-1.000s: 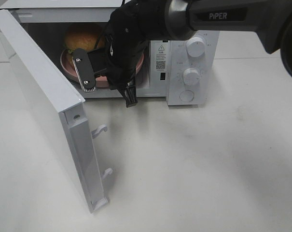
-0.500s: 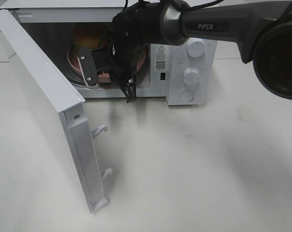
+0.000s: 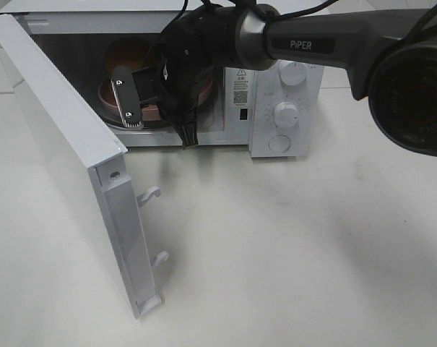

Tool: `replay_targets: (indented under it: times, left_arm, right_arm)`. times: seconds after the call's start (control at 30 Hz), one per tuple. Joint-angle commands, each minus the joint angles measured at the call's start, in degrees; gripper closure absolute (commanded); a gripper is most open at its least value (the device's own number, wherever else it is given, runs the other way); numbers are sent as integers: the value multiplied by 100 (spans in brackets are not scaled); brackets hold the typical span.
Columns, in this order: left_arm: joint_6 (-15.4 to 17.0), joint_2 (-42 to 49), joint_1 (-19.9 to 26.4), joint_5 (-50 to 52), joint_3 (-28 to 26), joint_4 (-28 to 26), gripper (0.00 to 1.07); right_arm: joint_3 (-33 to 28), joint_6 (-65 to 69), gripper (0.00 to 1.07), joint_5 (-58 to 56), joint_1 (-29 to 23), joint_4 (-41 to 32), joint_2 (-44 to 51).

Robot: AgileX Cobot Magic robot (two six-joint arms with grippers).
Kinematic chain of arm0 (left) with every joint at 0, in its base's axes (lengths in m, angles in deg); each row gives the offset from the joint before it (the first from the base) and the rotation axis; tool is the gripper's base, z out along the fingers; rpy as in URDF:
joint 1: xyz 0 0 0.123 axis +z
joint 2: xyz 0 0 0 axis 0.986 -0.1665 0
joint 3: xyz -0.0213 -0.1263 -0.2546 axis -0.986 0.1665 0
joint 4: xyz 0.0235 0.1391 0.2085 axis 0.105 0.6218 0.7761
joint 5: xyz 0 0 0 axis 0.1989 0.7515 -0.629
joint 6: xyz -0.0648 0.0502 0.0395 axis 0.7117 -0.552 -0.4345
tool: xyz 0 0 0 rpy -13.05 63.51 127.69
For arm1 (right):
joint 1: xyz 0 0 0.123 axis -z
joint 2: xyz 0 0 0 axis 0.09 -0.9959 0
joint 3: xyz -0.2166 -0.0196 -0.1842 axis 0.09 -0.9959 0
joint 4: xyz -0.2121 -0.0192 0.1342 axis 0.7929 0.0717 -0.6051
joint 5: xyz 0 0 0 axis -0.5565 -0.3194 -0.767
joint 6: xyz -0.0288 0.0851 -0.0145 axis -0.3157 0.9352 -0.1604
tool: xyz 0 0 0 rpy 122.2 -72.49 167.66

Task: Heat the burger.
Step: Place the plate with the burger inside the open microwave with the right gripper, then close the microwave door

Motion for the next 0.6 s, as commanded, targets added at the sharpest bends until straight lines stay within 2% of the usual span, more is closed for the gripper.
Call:
replay_targets:
  times: [0.03,0.2,0.6]
  left_arm:
    - [-11,86,-17,80,23,-34,9]
    - [-11,86,-17,80,23,-34,9]
    - [-11,86,-17,80,23,-34,9]
  right_arm:
    - [80,40,62,74,-6,-86,69]
    - [-138,40,49,80,-11,-86,160]
    - [-1003,40,40,441,-11,-206,579]
